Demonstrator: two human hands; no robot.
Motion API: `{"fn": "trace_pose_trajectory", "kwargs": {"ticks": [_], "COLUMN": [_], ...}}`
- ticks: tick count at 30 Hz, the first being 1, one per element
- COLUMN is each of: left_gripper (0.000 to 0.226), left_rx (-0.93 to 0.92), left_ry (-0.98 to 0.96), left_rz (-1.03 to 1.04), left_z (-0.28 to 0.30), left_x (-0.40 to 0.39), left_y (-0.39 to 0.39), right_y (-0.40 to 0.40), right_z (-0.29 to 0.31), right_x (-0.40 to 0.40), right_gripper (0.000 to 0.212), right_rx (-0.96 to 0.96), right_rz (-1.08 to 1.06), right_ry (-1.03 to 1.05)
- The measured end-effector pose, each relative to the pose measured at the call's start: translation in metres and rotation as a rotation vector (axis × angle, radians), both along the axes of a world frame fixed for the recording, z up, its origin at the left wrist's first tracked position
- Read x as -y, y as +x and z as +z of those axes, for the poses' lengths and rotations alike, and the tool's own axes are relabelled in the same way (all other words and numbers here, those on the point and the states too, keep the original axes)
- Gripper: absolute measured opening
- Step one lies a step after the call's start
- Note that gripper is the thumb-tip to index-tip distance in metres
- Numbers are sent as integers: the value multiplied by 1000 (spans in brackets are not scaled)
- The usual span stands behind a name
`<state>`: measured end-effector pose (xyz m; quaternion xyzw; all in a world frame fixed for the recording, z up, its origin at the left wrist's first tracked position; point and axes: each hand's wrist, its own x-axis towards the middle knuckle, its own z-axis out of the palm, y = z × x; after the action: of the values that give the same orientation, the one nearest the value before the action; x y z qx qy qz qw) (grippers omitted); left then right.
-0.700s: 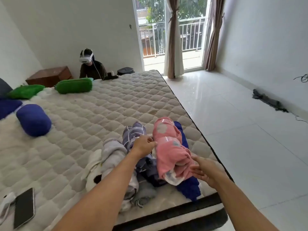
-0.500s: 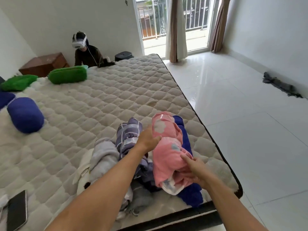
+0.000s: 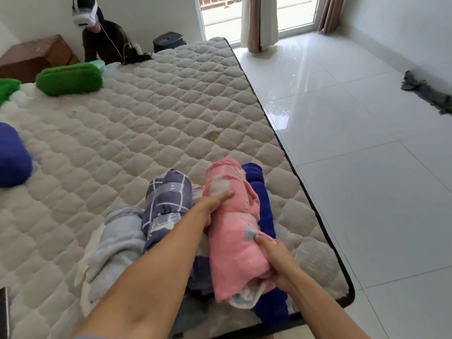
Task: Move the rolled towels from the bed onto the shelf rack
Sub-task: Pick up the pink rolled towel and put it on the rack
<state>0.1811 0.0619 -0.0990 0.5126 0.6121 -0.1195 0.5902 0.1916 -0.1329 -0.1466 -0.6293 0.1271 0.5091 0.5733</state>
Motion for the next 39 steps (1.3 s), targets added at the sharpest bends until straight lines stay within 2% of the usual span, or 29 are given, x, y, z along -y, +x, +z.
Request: {"fn": "trace_pose_trajectory", "kwargs": {"ticks": [4, 7, 9, 12, 16, 19, 22, 24, 26, 29, 31, 34, 39], "left_gripper": [82, 77, 63, 46, 46, 47, 43, 45, 52, 67, 78, 66, 49], "left_rx": [79, 200, 302, 480, 656, 776, 849, 877, 890, 890, 885, 956, 1144], "left_ry": [-37, -20, 13, 57, 170, 254, 334, 413, 491, 635, 714, 747, 877], "left_rz": [72, 159, 237, 326, 447, 573, 729, 834, 953, 1163, 1297, 1465, 1776], "left_z": [-8, -13, -8, 17, 56, 88, 119, 135, 146, 160, 165, 169, 161], "left_x": [2, 3, 5, 10, 3, -3, -7, -4, 7, 43, 81, 154, 296], "left_y": [-7, -11, -14, -21, -43, -80, -141, -195, -258, -361, -428, -519, -645], "right_y": [-1, 3, 4, 9, 11, 0, -34, -71, -117, -196, -253, -335, -466], "right_z": [5, 7, 10, 15, 38, 61, 83, 96, 110, 131, 147, 171, 183], "right_x": [2, 5, 7, 4, -13, -31, -56, -71, -82, -84, -76, -49, 13], "right_gripper": [18, 18, 22, 59, 75, 72, 60, 65, 69, 53, 50, 52, 31], "right_rx": [29, 81, 127, 201, 291, 345, 322, 274, 238, 209, 184, 151, 165], "right_rz": [16, -42, -94, -153, -173, -129, -30, 95, 260, 500, 603, 789, 1142], "right_ry": [24, 85, 132, 180, 297, 440, 585, 637, 665, 722, 742, 764, 914]}}
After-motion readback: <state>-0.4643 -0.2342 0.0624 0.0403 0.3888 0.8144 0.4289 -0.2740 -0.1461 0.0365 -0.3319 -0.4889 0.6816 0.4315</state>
